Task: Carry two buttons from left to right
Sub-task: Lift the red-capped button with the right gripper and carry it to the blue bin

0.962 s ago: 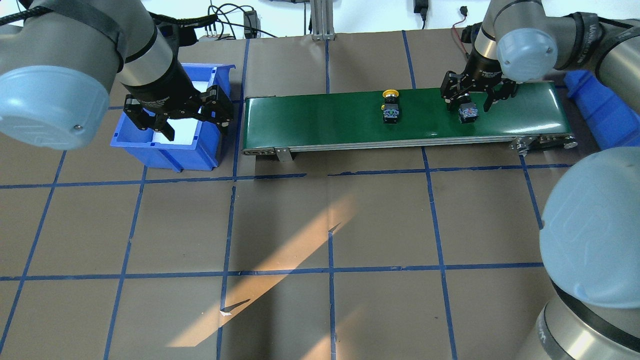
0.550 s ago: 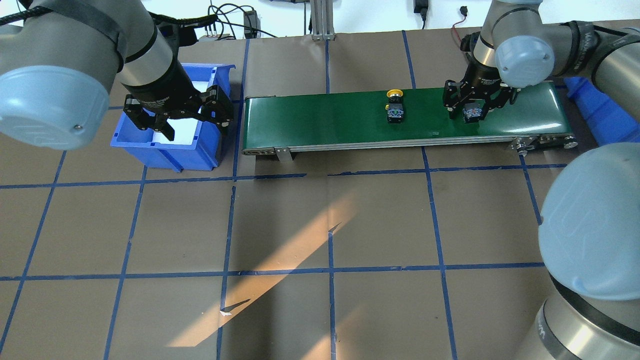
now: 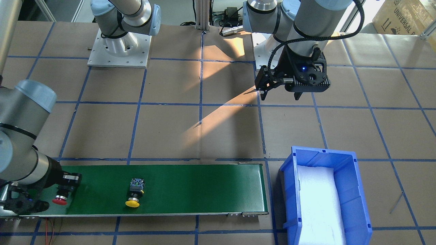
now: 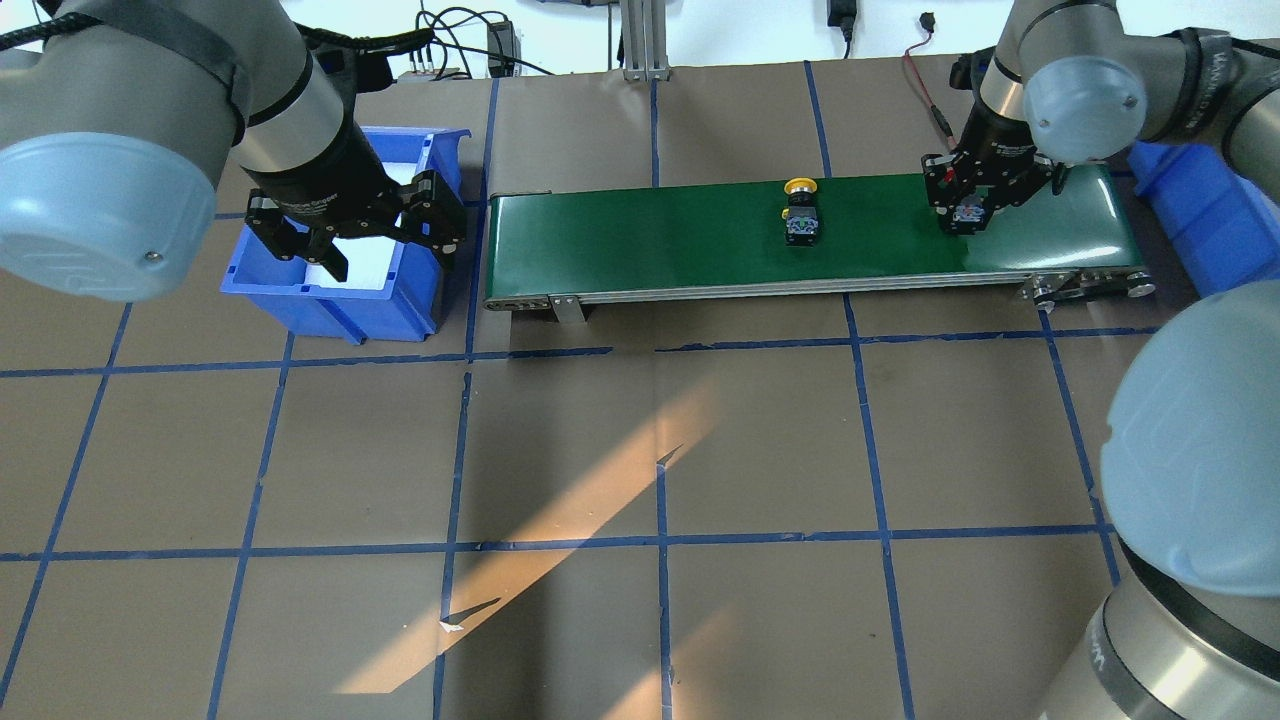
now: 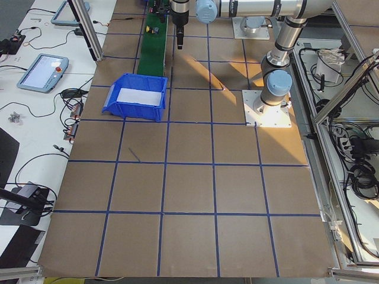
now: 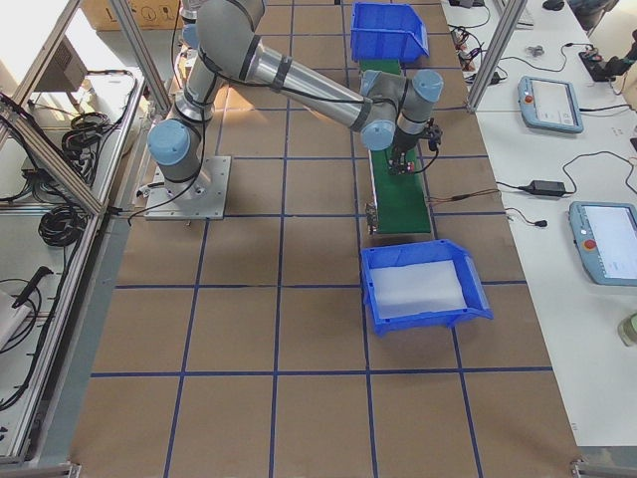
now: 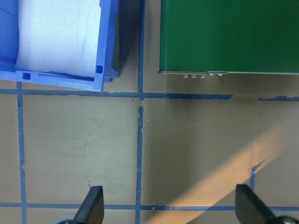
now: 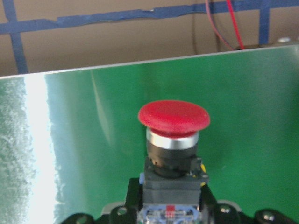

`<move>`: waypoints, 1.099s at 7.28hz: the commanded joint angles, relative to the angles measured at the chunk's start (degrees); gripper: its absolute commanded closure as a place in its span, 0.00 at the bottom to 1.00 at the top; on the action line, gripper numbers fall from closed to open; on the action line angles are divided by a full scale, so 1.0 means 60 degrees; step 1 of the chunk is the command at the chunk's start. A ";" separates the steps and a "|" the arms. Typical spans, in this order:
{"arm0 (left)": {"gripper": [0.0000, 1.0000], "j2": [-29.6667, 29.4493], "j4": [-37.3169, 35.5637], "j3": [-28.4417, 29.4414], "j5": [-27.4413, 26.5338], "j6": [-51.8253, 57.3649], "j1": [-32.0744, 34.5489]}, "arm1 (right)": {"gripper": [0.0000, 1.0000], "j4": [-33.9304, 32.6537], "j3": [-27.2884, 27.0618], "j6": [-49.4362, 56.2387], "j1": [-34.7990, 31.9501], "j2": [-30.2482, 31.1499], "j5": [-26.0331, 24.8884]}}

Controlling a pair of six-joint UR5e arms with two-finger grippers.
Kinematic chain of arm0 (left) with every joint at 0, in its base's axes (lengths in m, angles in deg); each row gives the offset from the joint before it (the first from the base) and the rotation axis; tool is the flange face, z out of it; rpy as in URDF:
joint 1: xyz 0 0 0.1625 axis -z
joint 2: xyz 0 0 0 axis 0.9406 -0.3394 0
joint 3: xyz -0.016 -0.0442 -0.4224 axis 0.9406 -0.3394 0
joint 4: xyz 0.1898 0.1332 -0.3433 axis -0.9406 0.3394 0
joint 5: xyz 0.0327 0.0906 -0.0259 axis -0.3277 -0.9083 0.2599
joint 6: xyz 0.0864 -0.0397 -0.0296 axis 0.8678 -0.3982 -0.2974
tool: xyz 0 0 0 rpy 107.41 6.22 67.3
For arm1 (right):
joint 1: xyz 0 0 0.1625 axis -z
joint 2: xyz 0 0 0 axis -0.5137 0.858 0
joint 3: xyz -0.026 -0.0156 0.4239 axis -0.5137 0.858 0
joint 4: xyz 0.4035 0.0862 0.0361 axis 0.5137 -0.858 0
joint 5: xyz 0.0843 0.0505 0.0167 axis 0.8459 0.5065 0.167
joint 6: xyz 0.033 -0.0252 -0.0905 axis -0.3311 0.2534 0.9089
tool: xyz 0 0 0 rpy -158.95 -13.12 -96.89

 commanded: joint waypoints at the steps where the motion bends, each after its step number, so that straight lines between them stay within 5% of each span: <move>1: 0.00 0.0008 0.0000 -0.0006 -0.0006 -0.0001 0.0000 | 0.63 0.0396 -0.0139 0.1074 0.1180 0.0927 -0.0009; 5: 0.00 0.0022 0.0000 -0.0006 -0.0006 0.0014 0.0000 | 0.67 0.0619 -0.0492 0.3548 0.2924 0.1824 0.0268; 8: 0.00 0.0037 0.0000 -0.0021 -0.0020 0.0014 0.0000 | 0.66 -0.0020 -0.0302 0.6036 0.3704 0.1592 0.0168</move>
